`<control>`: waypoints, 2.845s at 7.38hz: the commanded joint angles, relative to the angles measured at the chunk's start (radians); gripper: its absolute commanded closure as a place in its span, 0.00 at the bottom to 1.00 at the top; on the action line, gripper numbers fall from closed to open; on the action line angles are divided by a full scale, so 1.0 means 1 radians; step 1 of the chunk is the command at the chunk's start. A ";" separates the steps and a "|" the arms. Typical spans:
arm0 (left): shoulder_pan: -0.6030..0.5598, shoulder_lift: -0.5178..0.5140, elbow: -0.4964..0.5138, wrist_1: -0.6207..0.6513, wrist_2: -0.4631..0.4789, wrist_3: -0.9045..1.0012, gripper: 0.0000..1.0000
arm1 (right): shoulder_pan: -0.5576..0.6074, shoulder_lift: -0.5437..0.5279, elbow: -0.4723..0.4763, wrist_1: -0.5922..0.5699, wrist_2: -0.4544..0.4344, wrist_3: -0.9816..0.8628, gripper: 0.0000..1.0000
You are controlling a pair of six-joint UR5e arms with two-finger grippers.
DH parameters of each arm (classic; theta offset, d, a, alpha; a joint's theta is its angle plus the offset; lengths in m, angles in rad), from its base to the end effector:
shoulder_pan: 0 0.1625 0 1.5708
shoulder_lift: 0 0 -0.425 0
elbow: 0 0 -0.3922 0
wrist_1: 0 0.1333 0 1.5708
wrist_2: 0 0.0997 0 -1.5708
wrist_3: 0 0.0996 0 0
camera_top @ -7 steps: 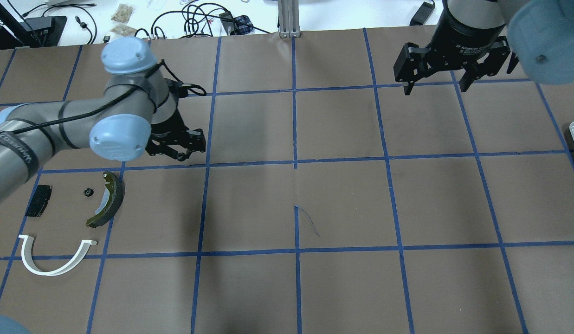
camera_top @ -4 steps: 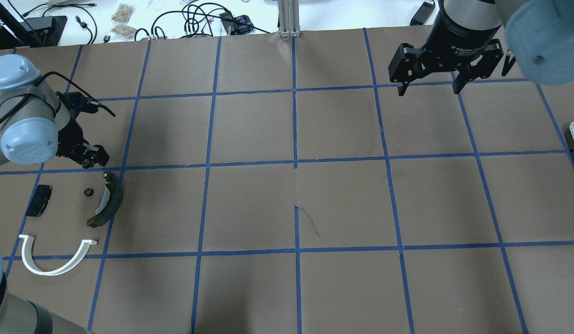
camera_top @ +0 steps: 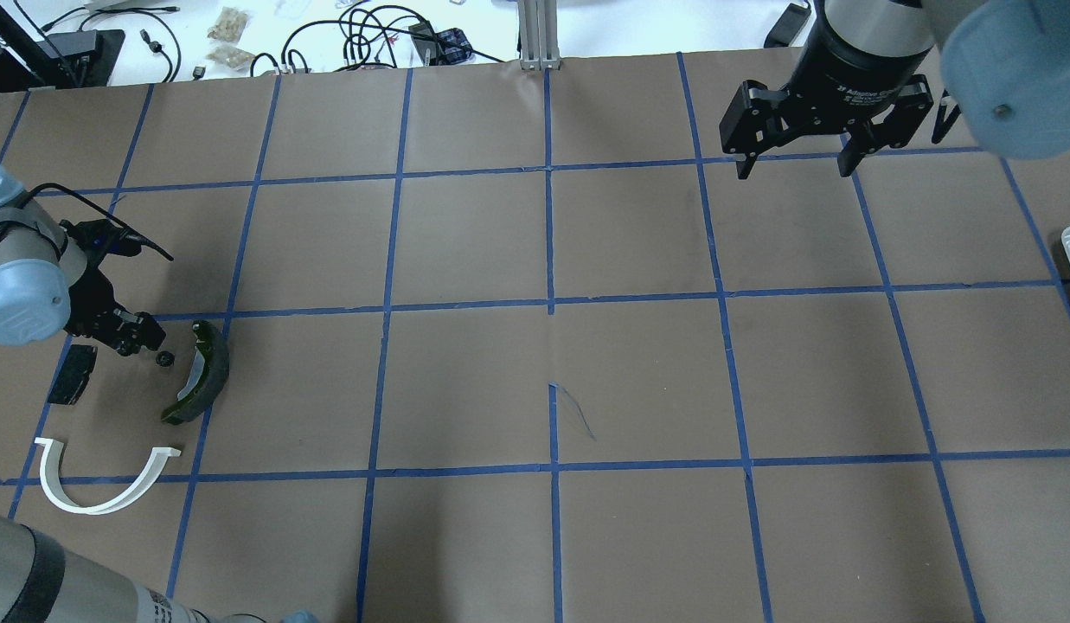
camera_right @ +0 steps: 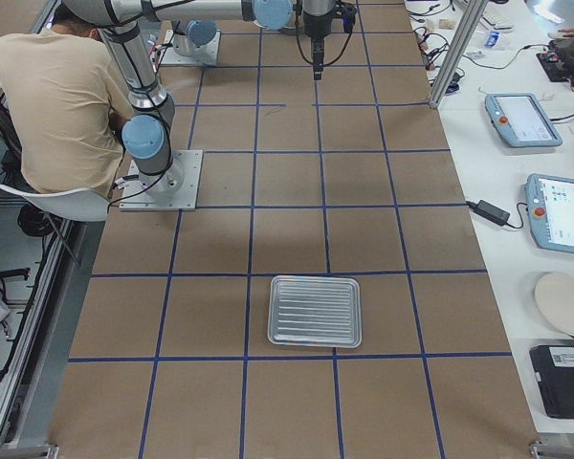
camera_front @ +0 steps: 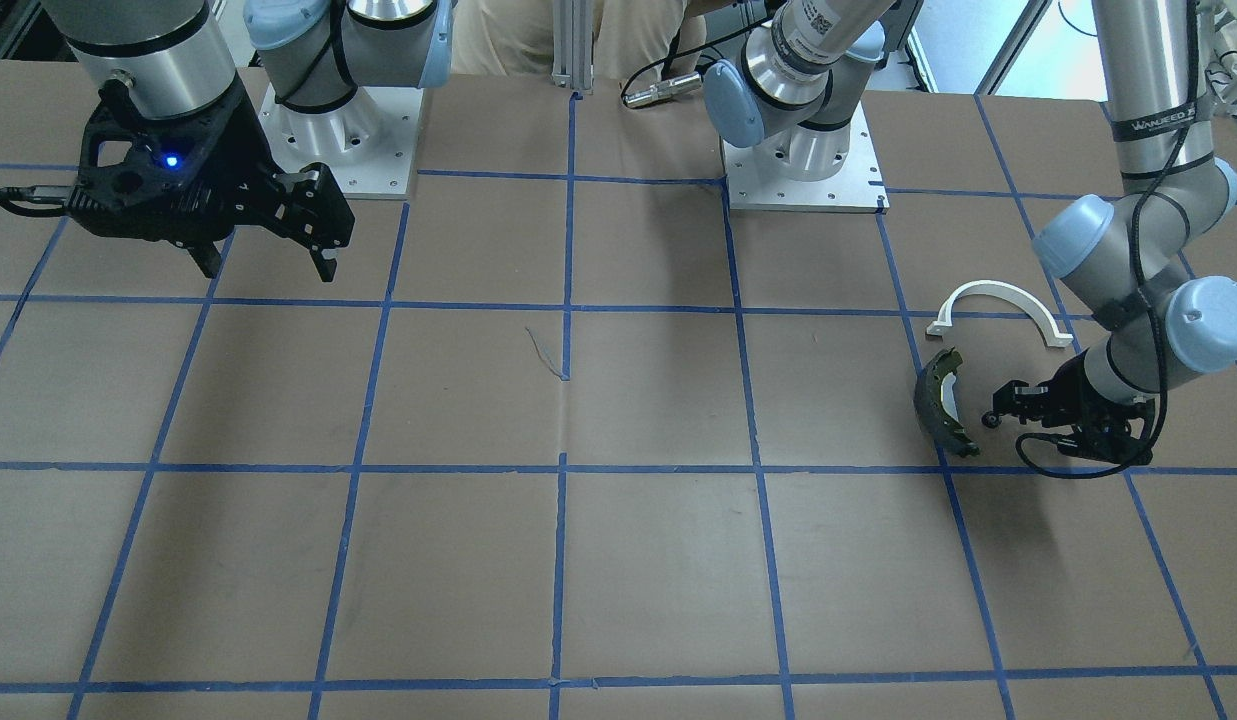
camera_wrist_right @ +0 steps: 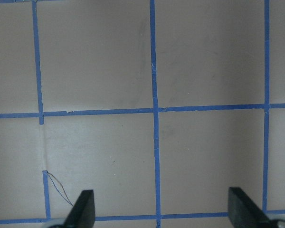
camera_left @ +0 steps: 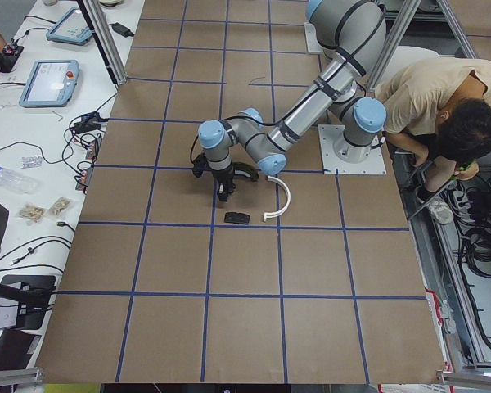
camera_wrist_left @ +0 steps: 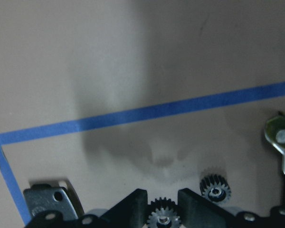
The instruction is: Place bearing gear from tray to pile
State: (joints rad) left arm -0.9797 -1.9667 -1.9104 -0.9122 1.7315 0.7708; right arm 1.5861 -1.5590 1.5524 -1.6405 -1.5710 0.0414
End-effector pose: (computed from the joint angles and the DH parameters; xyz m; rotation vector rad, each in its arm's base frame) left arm 0.2071 -0.5192 0.1858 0.2836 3.0421 0.2462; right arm 0.1410 -0.5021 0.4983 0.0410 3.1371 -0.1197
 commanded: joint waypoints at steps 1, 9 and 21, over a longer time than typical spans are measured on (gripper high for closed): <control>0.004 0.009 0.002 0.001 0.005 0.007 0.00 | 0.000 0.000 0.000 0.001 0.000 0.000 0.00; -0.284 0.293 0.376 -0.727 -0.208 -0.530 0.00 | 0.000 0.000 0.000 -0.005 -0.003 -0.014 0.00; -0.614 0.427 0.376 -0.760 -0.182 -0.766 0.00 | -0.006 -0.001 -0.002 -0.005 0.002 -0.003 0.00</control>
State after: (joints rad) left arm -1.5944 -1.5467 -1.5325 -1.6730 1.5486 0.0026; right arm 1.5786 -1.5604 1.5521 -1.6425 -1.5827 0.0290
